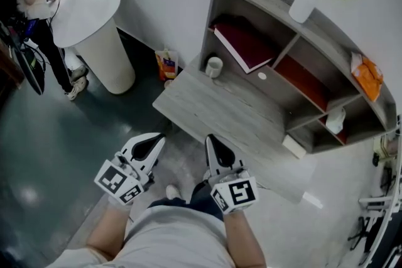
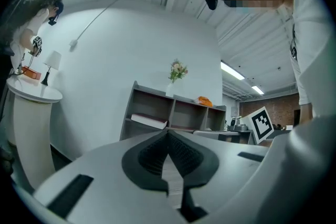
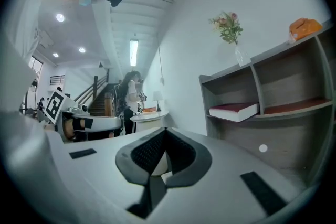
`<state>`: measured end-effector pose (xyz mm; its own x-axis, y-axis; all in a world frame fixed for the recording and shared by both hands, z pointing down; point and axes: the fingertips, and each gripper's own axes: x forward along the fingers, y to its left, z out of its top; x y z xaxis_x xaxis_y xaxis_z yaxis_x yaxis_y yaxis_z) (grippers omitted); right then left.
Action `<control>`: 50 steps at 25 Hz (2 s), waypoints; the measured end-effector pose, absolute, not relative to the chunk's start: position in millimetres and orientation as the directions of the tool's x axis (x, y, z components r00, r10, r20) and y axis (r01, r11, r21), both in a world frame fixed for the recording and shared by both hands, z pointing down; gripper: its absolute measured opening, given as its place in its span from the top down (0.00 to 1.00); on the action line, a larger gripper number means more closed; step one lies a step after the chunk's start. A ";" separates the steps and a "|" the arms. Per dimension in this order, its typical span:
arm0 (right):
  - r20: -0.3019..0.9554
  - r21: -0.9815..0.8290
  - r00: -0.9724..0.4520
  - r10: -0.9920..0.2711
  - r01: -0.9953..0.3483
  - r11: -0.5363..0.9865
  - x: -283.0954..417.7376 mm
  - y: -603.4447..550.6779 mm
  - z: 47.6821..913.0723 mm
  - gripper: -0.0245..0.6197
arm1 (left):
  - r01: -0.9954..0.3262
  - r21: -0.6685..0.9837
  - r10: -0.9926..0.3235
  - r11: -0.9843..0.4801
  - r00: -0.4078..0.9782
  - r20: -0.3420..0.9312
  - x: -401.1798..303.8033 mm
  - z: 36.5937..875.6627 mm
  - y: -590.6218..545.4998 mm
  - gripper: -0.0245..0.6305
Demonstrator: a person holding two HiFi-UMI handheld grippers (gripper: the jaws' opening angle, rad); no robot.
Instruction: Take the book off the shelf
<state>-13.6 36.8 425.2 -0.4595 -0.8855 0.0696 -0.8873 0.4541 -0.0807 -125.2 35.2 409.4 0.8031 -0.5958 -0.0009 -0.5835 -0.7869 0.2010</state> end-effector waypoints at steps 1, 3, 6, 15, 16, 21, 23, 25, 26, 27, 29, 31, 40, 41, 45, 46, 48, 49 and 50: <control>0.075 -0.077 -0.462 -0.883 -0.886 0.457 -13.0 32.2 427.4 0.94 | -0.584 0.202 -0.596 -0.786 0.803 0.002 -124.0 410.9 30.8 0.94; 0.080 -0.073 -0.468 -0.880 -0.883 0.463 -10.2 20.7 430.1 0.94 | -0.593 0.207 -0.605 -0.778 0.797 0.009 -121.0 414.6 19.9 0.94; 0.082 -0.079 -0.481 -0.873 -0.876 0.475 -5.0 0.2 432.5 0.93 | -0.614 0.237 -0.629 -0.753 0.777 0.014 -119.0 418.3 0.9 0.94; 0.075 -0.119 -0.529 -0.845 -0.846 0.519 32.6 -76.1 433.5 0.93 | -0.666 0.242 -0.677 -0.706 0.735 0.048 -80.6 418.6 -65.0 0.94; 0.076 -0.128 -0.531 -0.844 -0.845 0.520 39.0 -83.6 434.8 0.93 | -0.670 0.239 -0.680 -0.703 0.731 0.051 -74.3 417.8 -71.7 0.94; 0.095 -0.231 -0.547 -0.832 -0.825 0.516 80.4 -115.0 451.4 0.93 | -0.686 0.217 -0.686 -0.694 0.722 0.088 -36.6 417.1 -98.1 0.94; 0.109 -0.297 -0.552 -0.827 -0.812 0.502 100.0 -123.0 461.9 0.93 | -0.686 0.209 -0.682 -0.697 0.724 0.103 -18.4 418.4 -105.3 0.94; 0.109 -0.369 -0.555 -0.825 -0.793 0.484 120.0 -128.7 471.3 0.93 | -0.684 0.200 -0.676 -0.701 0.727 0.119 0.0 421.1 -112.1 0.94; 0.106 -0.399 -0.557 -0.823 -0.782 0.478 129.2 -131.0 475.6 0.93 | -0.684 0.197 -0.673 -0.702 0.728 0.128 8.7 422.9 -115.6 0.94; 0.104 -0.424 -0.561 -0.821 -0.772 0.474 137.4 -132.8 479.3 0.93 | -0.685 0.194 -0.672 -0.702 0.728 0.138 16.9 424.7 -119.0 0.94; 0.103 -0.465 -0.566 -0.818 -0.754 0.463 152.5 -135.4 485.0 0.93 | -0.689 0.189 -0.671 -0.700 0.725 0.156 31.2 428.8 -124.4 0.94; 0.088 -0.523 -0.566 -0.820 -0.726 0.445 166.8 -137.5 488.8 0.93 | -0.692 0.190 -0.671 -0.697 0.722 0.170 42.7 433.4 -127.9 0.94; -0.006 -0.734 -0.502 -0.865 -0.585 0.345 203.7 -150.5 484.3 0.81 | -0.675 0.191 -0.643 -0.713 0.738 0.205 61.5 438.6 -137.0 0.94; -0.019 -0.753 -0.492 -0.870 -0.565 0.337 205.0 -152.8 482.0 0.78 | -0.671 0.191 -0.639 -0.717 0.741 0.206 60.6 437.9 -137.6 0.94; -0.095 -0.852 -0.447 -0.889 -0.426 0.305 209.8 -162.9 469.2 0.63 | -0.646 0.181 -0.614 -0.741 0.762 0.206 54.6 435.8 -137.0 0.94; -0.107 -0.868 -0.436 -0.893 -0.398 0.299 210.6 -165.7 466.6 0.58 | -0.641 0.178 -0.609 -0.747 0.766 0.204 52.3 435.1 -137.3 0.94; -0.114 -0.889 -0.412 -0.904 -0.363 0.278 210.4 -171.0 464.7 0.54 | -0.634 0.172 -0.603 -0.754 0.772 0.201 46.1 432.8 -139.0 0.94; -0.111 -0.895 -0.402 -0.909 -0.357 0.266 209.4 -173.3 464.4 0.53 | -0.631 0.171 -0.601 -0.756 0.774 0.200 42.6 432.0 -139.9 0.94; -0.108 -0.899 -0.393 -0.913 -0.354 0.258 207.9 -175.8 463.5 0.52 | -0.630 0.172 -0.599 -0.757 0.775 0.200 38.9 431.6 -140.8 0.94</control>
